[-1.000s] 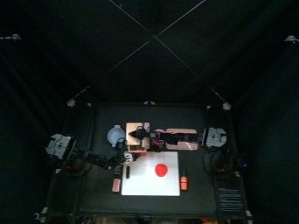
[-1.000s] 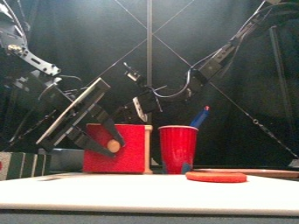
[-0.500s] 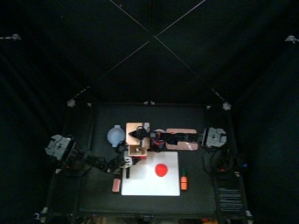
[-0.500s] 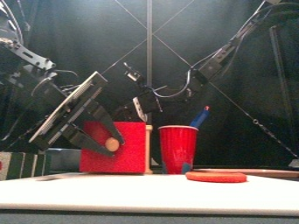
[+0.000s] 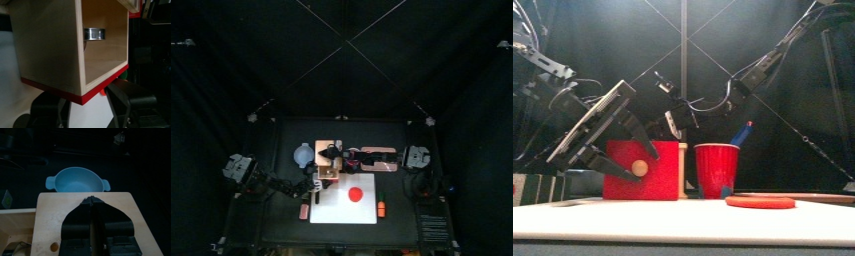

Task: Get the cutter from the drawer then cut the dough then place the extra dough in the bowl
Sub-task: Open the drawer

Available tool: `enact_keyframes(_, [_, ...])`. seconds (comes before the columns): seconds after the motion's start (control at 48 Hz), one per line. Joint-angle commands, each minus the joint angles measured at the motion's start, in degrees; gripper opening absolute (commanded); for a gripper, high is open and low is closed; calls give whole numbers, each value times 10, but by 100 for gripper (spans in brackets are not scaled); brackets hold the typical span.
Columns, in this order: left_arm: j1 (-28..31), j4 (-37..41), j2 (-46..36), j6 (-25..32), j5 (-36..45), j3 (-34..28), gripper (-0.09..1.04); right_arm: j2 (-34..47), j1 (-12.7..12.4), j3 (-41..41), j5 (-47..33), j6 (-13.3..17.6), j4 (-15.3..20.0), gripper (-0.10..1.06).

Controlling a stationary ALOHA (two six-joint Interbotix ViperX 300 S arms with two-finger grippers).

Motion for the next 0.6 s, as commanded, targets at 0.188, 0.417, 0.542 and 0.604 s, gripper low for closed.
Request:
enact_keyframes(0.188, [-14, 3, -25, -3, -3, -6, 99, -5, 5, 1, 3, -2, -3, 0])
enact_keyframes(0.417, [-55, 3, -62, -1, 1, 13, 99, -5, 6, -3, 15, -2, -3, 0])
enact_keyframes(0.542, [-74, -1, -94, -4, 6, 48, 99, -6, 7, -4, 23, -3, -4, 0])
enact_keyframes(0.604, [-76, -2, -107, -3, 5, 61, 99, -8, 8, -5, 26, -2, -4, 0])
